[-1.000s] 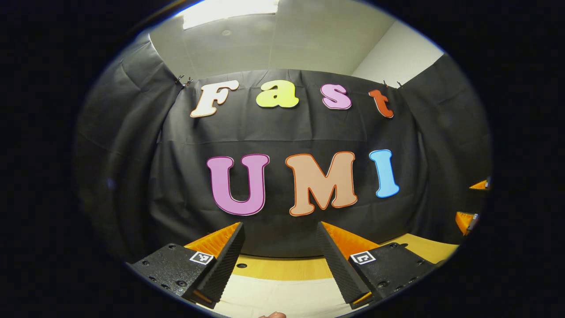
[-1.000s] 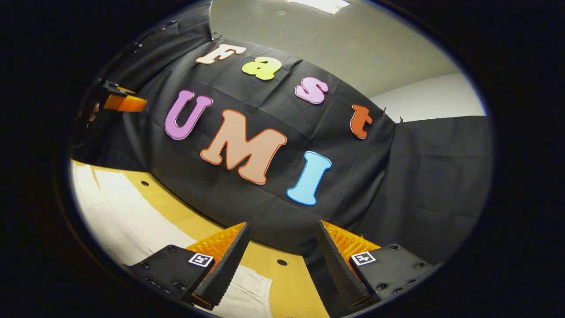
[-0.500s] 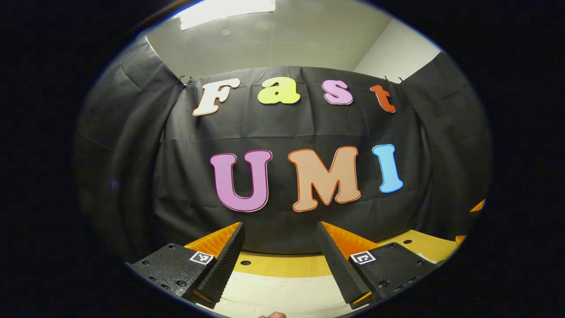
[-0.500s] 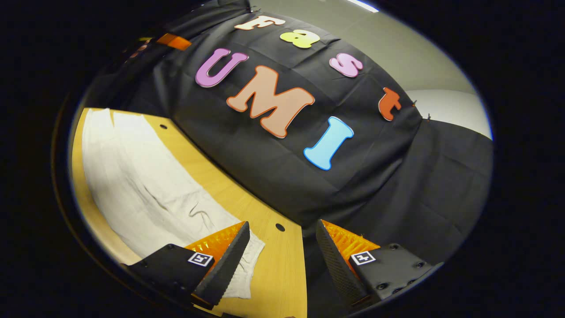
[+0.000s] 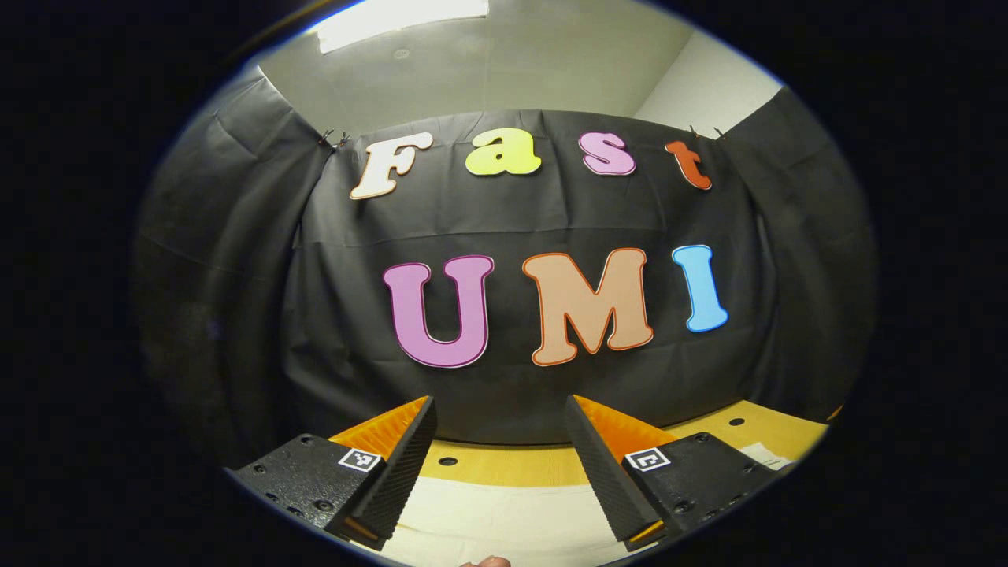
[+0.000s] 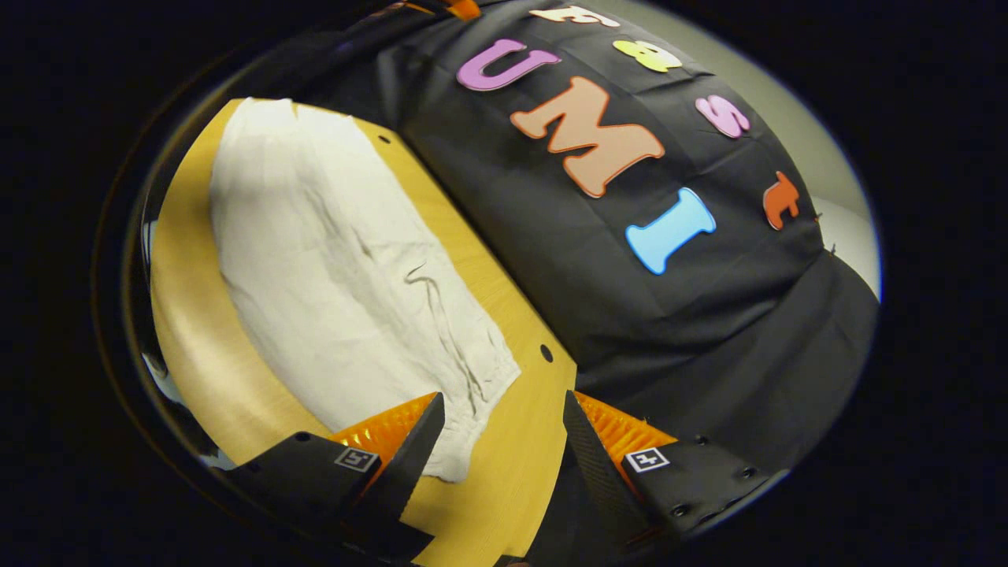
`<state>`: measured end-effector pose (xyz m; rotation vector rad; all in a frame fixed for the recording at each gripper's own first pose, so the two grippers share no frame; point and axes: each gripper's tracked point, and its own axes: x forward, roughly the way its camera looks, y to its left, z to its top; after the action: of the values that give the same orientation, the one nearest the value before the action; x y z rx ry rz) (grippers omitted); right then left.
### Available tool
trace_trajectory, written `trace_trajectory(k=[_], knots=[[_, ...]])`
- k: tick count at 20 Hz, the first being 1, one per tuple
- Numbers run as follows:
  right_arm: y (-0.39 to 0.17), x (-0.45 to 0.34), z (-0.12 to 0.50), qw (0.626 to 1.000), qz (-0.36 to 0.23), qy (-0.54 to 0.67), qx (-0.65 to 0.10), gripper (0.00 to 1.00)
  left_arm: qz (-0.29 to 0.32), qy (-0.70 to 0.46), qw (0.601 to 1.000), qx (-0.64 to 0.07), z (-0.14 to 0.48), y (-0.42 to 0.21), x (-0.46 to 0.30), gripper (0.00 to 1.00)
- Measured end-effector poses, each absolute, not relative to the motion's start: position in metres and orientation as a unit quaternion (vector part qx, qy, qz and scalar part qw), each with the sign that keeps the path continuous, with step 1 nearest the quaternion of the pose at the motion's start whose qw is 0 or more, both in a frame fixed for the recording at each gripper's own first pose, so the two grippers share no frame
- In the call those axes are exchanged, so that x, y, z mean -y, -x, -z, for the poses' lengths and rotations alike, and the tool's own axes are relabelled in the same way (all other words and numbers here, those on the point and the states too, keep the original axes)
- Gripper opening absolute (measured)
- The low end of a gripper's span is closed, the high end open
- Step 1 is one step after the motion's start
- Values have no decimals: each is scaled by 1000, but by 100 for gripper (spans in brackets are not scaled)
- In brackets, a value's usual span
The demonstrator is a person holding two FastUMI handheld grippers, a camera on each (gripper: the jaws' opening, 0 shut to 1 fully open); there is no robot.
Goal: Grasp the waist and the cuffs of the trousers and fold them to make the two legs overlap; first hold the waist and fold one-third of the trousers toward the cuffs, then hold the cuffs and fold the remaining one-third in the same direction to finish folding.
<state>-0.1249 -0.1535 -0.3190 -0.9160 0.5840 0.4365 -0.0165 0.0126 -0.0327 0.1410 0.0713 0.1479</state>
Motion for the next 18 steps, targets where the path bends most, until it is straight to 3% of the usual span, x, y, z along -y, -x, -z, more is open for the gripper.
trace_trajectory(k=[7,15,18], knots=[[160,139,366,765,-292,496,-288,98,-86,-79,992,-46,43,21,-24,96],[183,151,413,698,-340,541,-325,98,-111,-84,988,-62,53,31,-39,96],[174,149,417,694,-344,546,-320,95,-118,-89,987,-63,52,34,-43,96]])
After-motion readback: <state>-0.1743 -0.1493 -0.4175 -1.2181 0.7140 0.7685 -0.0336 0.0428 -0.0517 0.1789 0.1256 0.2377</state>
